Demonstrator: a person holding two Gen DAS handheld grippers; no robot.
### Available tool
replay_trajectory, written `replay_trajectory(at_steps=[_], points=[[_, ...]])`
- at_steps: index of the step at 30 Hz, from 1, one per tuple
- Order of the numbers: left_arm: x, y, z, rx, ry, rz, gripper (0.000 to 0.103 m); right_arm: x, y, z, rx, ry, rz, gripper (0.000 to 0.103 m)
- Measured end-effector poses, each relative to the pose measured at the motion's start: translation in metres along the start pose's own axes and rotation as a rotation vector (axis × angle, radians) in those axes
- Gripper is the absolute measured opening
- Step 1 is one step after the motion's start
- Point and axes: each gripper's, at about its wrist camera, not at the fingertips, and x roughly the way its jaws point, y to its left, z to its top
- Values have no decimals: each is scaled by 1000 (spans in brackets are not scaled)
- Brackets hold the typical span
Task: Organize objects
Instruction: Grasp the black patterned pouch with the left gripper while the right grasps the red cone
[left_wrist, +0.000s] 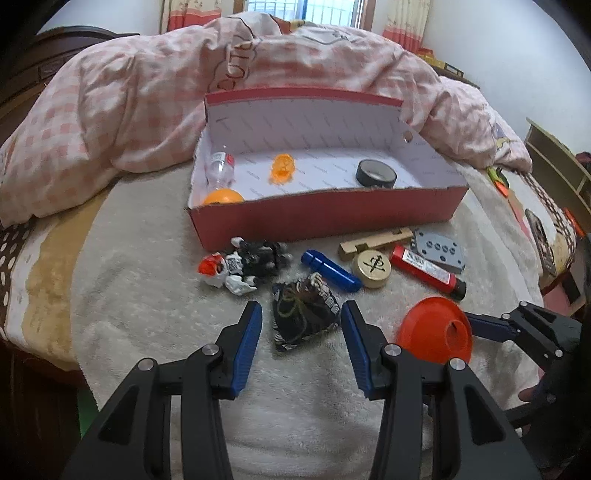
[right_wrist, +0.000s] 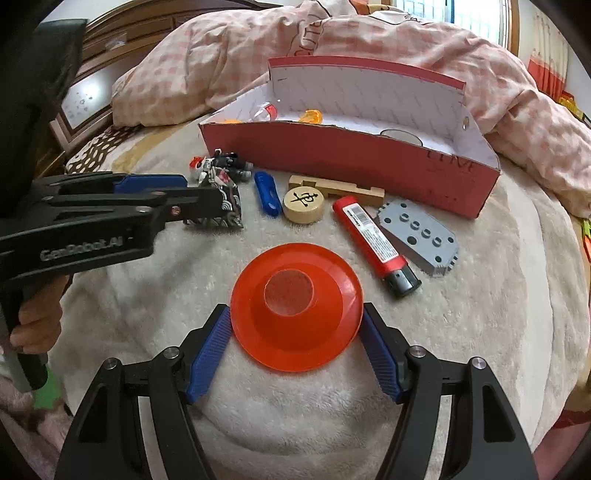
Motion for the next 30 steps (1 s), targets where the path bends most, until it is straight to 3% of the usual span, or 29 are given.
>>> replay_trajectory(at_steps=[10,17,25,30], points=[[23,-6,-5,-2,37,8,46,3,0,-7,13,-72,-22,73],[26,-14,-8,41,12,46,51,5,3,-7,4,-85,-33,74],[25,-14,-10,38,-9,46,51,6,3,-6,12,-88,-39,72],[21,-13,-12,37,-22,40,46,4,4,-7,11,-91,-50,72]])
